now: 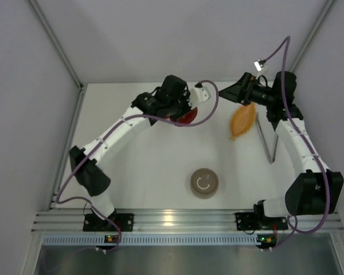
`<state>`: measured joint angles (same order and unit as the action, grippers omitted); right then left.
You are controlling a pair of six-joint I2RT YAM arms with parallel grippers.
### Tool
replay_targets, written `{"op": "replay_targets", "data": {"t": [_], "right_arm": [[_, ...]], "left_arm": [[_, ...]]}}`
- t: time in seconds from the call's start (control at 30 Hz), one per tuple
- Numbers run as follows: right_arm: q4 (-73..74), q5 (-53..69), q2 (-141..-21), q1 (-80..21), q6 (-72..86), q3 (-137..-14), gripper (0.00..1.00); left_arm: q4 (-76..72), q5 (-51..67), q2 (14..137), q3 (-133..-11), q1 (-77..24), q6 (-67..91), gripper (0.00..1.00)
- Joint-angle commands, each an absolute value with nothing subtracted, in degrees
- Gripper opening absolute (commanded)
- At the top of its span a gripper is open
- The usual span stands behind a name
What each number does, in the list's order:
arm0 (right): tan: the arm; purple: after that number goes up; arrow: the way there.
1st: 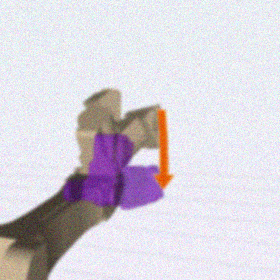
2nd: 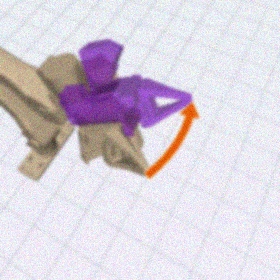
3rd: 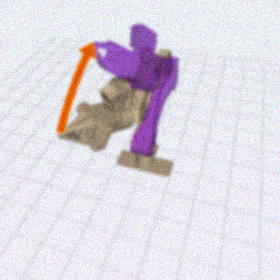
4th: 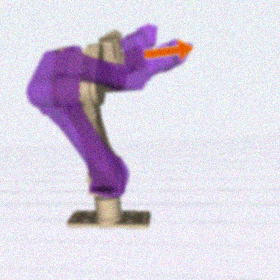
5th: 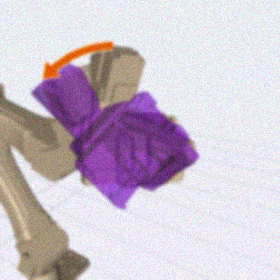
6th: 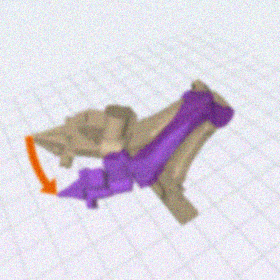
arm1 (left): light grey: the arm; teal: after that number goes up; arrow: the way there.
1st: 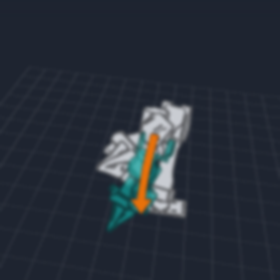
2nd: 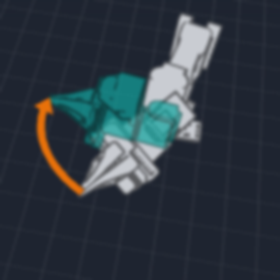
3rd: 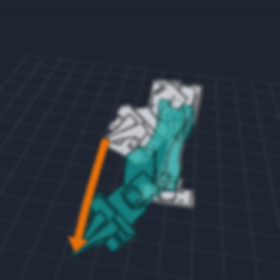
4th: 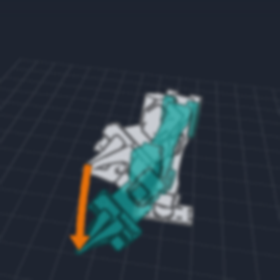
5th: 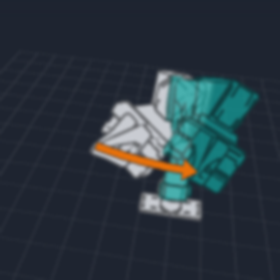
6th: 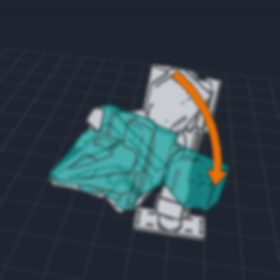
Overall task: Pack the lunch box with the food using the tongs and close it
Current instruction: Move the packing box to the center of the board.
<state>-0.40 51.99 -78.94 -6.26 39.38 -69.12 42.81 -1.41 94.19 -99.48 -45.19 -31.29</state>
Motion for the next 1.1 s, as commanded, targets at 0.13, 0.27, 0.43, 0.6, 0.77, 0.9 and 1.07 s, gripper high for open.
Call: {"op": "replay_targets", "data": {"t": [0.13,0.27,0.43,0.6,0.77,0.9,1.07], "right_arm": [[17.22,57.82,-77.00,12.81,23.31,-71.99,0.99],[21.88,59.76,-76.20,16.87,18.47,-70.49,0.99],[24.26,60.82,-74.97,18.89,14.60,-66.55,0.99],[23.91,61.26,-75.14,19.07,13.80,-64.25,0.99],[24.34,61.61,-75.59,18.98,13.19,-63.46,0.99],[24.61,61.79,-75.23,18.98,12.22,-62.76,0.99],[24.96,61.96,-75.41,18.98,11.78,-62.40,0.99]], "left_arm": [[67.29,1.50,125.21,-138.43,-31.83,-10.56,0.00],[63.30,-7.10,133.14,-142.21,-29.36,-9.49,0.00],[53.19,-12.66,132.72,-134.75,-27.78,-13.00,0.00],[48.78,-12.04,134.02,-134.72,-27.07,-15.73,0.00],[47.29,-12.31,135.88,-135.44,-26.46,-16.53,0.00],[45.18,-12.21,136.40,-135.18,-25.75,-16.17,0.00],[42.37,-12.66,138.51,-135.88,-24.61,-16.17,0.00]]}}
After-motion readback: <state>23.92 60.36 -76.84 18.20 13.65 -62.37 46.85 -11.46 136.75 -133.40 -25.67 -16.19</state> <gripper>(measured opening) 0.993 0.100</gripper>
